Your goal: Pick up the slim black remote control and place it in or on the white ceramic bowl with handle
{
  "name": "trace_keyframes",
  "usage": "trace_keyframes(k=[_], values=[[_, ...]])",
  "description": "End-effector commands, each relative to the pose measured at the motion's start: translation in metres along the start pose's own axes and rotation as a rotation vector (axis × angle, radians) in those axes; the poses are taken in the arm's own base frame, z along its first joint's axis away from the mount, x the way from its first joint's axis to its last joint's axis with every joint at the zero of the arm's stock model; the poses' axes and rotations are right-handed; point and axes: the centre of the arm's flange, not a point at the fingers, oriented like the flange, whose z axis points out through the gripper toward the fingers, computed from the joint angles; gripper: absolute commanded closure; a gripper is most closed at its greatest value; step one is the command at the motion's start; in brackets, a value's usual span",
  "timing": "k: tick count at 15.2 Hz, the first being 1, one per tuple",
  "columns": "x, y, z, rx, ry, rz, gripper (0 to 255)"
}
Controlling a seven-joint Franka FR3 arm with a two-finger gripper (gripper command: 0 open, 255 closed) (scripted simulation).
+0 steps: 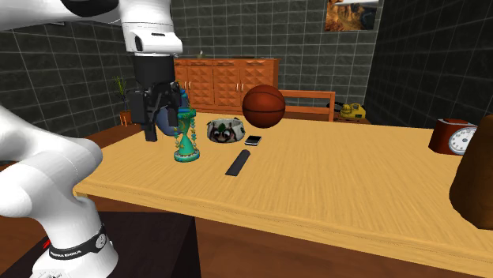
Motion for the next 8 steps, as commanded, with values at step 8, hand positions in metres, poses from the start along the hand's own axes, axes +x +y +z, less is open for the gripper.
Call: trace_keyframes(k=[8], values=[[0.069,-0.046,0.043,0.006,-0.016,-0.37,0]])
